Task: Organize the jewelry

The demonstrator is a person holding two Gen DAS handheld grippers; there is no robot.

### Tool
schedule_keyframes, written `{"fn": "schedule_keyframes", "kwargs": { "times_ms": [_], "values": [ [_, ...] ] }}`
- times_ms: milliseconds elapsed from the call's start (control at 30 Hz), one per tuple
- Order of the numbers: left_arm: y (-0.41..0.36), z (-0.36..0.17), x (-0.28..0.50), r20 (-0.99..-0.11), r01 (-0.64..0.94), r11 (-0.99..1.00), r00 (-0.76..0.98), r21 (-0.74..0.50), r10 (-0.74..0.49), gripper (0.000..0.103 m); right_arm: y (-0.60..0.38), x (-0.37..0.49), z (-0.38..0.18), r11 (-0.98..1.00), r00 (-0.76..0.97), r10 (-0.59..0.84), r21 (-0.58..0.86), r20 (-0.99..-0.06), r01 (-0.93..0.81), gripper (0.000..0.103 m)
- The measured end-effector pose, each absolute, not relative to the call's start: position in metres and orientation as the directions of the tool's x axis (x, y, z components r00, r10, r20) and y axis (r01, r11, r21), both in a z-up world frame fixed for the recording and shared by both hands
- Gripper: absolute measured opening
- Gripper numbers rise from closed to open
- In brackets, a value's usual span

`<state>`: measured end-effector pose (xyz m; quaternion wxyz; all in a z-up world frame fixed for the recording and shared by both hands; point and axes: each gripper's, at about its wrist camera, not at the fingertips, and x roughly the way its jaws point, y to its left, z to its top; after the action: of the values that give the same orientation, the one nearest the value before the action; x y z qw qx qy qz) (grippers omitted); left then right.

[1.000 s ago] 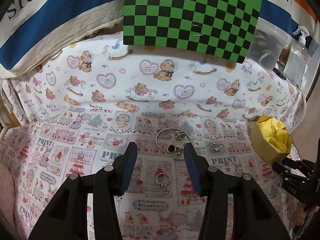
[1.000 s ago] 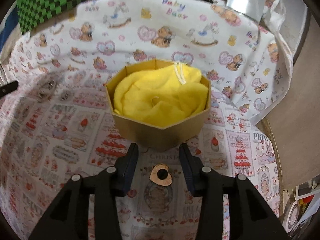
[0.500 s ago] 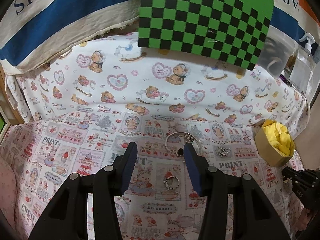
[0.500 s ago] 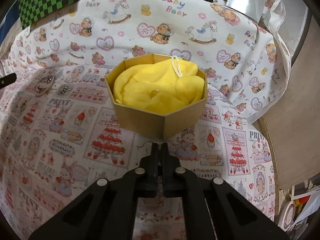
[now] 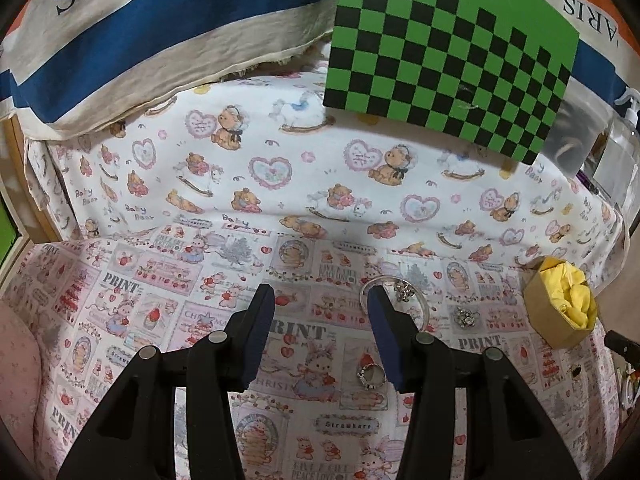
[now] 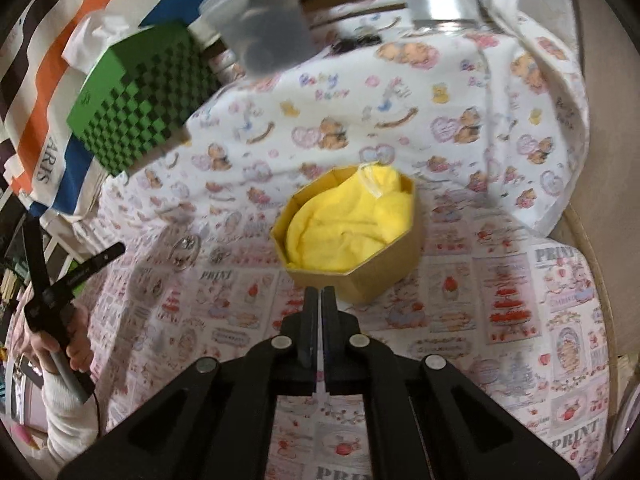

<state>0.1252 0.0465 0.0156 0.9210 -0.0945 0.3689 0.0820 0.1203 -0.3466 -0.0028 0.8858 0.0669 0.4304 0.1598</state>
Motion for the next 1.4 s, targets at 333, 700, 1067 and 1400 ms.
{"fn": "schedule_keyframes", "kwargs": {
  "times_ms": [333,700,1067,1400],
  "values": [
    [0.041,0.015,0.126,-0.691,-0.232,0.971,0.71,-0.048,0.135,0.047,-0.312,0.126,-0.042,0.962,0.503,0.056,-0.088,-0.862,-0.258,0.047],
    [0.048,0.012,0.128,-0.689,-0.27,0.963,0.702,-0.025,0.179,0.047,-0.315,0.126,-0.047,0.954,0.491,0.046,-0.107,-0.87,-0.279,0.032],
    [0.052,0.01,0.128,-0.693,-0.29,0.957,0.695,-0.027,0.192,0.047,-0.316,0.127,-0.041,0.964,0.548,0.021,-0.129,-0.836,-0.233,0.019],
    [0.051,0.012,0.128,-0.689,-0.289,0.957,0.699,-0.028,0.19,0.047,-0.312,0.117,-0.012,0.959,0.623,0.156,-0.032,-0.767,-0.28,0.019]
  ]
}}
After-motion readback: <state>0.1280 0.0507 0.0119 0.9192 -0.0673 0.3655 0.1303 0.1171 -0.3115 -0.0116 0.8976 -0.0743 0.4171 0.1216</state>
